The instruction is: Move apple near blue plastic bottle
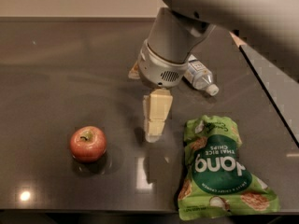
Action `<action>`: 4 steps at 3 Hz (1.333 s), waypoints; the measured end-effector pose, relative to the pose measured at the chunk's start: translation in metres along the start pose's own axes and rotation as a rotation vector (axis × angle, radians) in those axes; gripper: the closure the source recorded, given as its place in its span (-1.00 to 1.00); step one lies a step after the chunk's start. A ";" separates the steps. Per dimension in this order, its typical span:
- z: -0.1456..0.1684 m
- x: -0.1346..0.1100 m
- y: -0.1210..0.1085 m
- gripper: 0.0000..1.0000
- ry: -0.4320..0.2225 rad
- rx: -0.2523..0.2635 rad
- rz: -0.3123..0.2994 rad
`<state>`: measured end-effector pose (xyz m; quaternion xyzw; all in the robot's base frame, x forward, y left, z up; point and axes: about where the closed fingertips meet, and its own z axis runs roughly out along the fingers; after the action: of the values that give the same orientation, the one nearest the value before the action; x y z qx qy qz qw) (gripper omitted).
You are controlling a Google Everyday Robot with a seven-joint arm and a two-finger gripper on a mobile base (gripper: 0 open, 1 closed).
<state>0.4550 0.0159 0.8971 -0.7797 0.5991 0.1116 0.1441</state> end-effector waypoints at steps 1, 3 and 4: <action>0.018 -0.019 0.003 -1.00 -0.023 -0.032 -0.021; 0.055 -0.053 0.024 -1.00 -0.066 -0.096 -0.072; 0.069 -0.072 0.031 -1.00 -0.084 -0.121 -0.101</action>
Offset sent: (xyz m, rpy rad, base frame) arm -0.0382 0.0693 -0.0405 0.0480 0.0979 0.1171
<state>0.4063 0.0983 0.8548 -0.8109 0.5445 0.1726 0.1271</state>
